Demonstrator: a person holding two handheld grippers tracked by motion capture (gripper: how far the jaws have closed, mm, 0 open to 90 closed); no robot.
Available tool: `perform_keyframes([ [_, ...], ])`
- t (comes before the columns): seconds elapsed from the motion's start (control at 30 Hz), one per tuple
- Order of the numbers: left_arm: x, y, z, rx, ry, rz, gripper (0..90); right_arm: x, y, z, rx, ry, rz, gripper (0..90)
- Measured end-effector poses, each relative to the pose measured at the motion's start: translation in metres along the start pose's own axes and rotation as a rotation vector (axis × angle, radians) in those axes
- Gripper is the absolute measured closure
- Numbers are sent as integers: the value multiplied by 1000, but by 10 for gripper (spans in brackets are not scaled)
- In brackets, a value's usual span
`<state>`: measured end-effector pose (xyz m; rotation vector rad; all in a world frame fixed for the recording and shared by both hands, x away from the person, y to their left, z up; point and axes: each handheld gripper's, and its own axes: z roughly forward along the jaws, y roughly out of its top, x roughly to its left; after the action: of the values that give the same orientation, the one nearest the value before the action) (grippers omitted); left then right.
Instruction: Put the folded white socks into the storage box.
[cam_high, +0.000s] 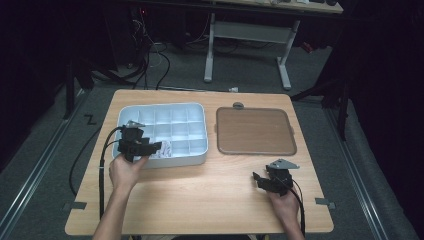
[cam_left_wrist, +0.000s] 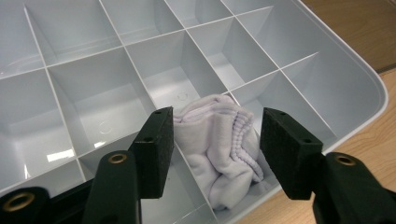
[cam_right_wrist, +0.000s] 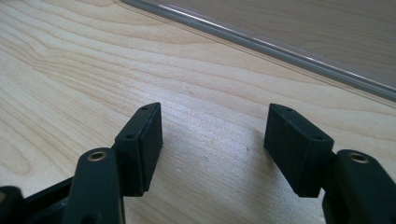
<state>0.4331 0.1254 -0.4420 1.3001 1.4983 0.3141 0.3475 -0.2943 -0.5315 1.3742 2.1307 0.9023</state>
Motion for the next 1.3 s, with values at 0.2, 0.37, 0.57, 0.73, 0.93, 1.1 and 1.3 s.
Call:
perform_keyframes([
  [0.2,0,2,-10,-20,-16,3,439,0,0,0,0,0,-2,377],
  [0.37,-2,4,-18,-44,-33,-1,437,0,0,0,0,0,-2,377],
  [0.57,0,4,-29,-71,-46,-14,436,0,0,0,0,0,0,377],
  [0.73,4,6,-36,-92,-37,-31,436,0,0,0,0,0,-2,377],
  [0.93,9,5,-45,-106,-42,-37,436,0,0,0,-1,-1,-3,377],
  [1.1,10,4,-49,-112,-45,-45,434,0,0,0,0,0,-2,377],
  [1.3,13,2,-54,-119,-47,-53,427,0,0,0,-1,0,-3,377],
])
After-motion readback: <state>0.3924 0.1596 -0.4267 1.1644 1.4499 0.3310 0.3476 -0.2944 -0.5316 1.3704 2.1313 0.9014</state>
